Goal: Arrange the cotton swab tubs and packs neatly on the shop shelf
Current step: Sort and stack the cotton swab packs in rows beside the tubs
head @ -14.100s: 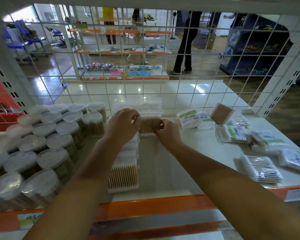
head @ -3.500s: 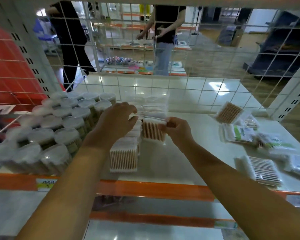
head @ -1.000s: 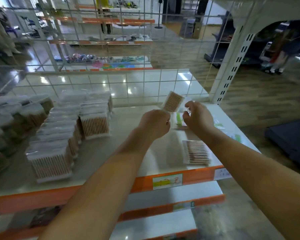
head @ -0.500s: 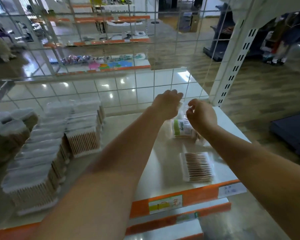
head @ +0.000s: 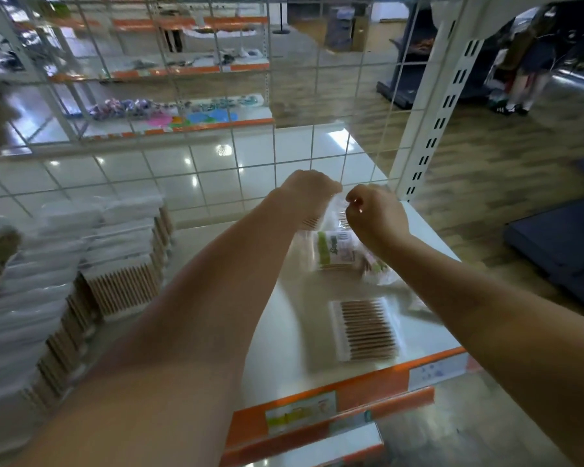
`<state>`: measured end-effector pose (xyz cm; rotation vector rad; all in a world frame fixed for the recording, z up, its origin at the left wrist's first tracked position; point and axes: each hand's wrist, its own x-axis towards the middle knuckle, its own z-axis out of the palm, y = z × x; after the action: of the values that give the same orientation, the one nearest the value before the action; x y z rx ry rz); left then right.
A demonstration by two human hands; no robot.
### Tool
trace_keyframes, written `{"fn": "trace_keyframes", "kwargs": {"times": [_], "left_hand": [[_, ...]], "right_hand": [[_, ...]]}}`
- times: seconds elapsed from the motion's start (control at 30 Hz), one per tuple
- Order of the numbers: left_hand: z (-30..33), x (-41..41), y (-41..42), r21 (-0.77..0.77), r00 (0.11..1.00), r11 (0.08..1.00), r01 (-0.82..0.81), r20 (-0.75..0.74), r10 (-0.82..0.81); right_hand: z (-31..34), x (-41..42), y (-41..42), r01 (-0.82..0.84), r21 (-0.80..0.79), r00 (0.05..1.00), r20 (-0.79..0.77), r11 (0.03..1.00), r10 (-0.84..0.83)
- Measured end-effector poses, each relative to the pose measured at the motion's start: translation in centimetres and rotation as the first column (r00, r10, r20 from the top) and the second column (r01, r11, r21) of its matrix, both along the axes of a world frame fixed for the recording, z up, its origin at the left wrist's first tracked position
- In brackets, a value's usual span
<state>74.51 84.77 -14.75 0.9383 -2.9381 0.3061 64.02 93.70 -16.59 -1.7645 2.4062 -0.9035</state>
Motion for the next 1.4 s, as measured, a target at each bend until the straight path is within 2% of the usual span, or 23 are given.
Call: {"fn": "trace_keyframes", "kwargs": {"times": [0.1,0.17,0.3,0.47,0.63,0.73,0.8,0.93,1.03,1.1,1.2,1.3,1.4], "left_hand": [[0.6,0.5,0.0,-0.018,0.999,0.999,-0.042,0.027,0.043],[1.1,1.3,0.0,0.002,0.998,0.998,-0.067,-0.008,0.067],[1.2,3.7,0.8,0.142,0.959,0.980,-0.138,-0.227,0.167],[1.3,7.2,1.6,0.450,0.806,0.881,-0.149,-0.461,0.372],[2.9,12.2,2.4,0.677,0.644,0.726,-0.117,-0.505,0.575],[3.7,15.3,3.1,0.759,0.554,0.645,-0.088,-0.501,0.665],[3.7,17.2,3.6,0.790,0.524,0.606,-0.093,-0.478,0.704],[3.3,20.4,4.8,0.818,0.512,0.562,-0.121,-0.433,0.742],[3.4,21.9,5.6,0.825,0.495,0.552,-0.120,-0.432,0.753],[3.7,22.7,6.1,0.830,0.477,0.549,-0.091,-0.448,0.756],[4.5,24.1,6.7,0.829,0.465,0.558,-0.042,-0.478,0.745],[5.5,25.8,7.2,0.758,0.542,0.640,-0.124,-0.488,0.684],[6.3,27.8,7.4,0.598,0.635,0.740,-0.309,-0.449,0.628]], "right_hand": [[0.1,0.0,0.0,0.009,-0.001,1.000,0.025,1.000,-0.009],[0.5,0.2,0.0,0.025,-0.010,0.996,0.081,1.000,-0.024],[1.6,1.2,0.3,0.048,-0.096,0.963,0.269,0.994,-0.020],[2.4,3.8,0.7,0.064,-0.183,0.912,0.410,0.981,0.017],[3.1,7.3,1.0,0.079,-0.333,0.850,0.515,0.940,0.111],[3.2,9.0,1.2,0.073,-0.363,0.831,0.537,0.929,0.144],[3.1,10.1,1.3,0.036,-0.344,0.839,0.521,0.938,0.159],[2.7,12.5,1.2,-0.143,-0.193,0.826,0.516,0.971,0.225],[2.6,14.6,1.0,-0.328,-0.108,0.798,0.500,0.938,0.337],[2.6,16.0,0.9,-0.394,-0.125,0.785,0.470,0.911,0.404],[3.0,17.4,0.9,-0.402,-0.184,0.800,0.406,0.897,0.441],[3.4,18.3,0.9,-0.425,-0.205,0.779,0.414,0.882,0.471],[3.0,19.3,1.0,-0.465,-0.197,0.753,0.424,0.863,0.503]]}}
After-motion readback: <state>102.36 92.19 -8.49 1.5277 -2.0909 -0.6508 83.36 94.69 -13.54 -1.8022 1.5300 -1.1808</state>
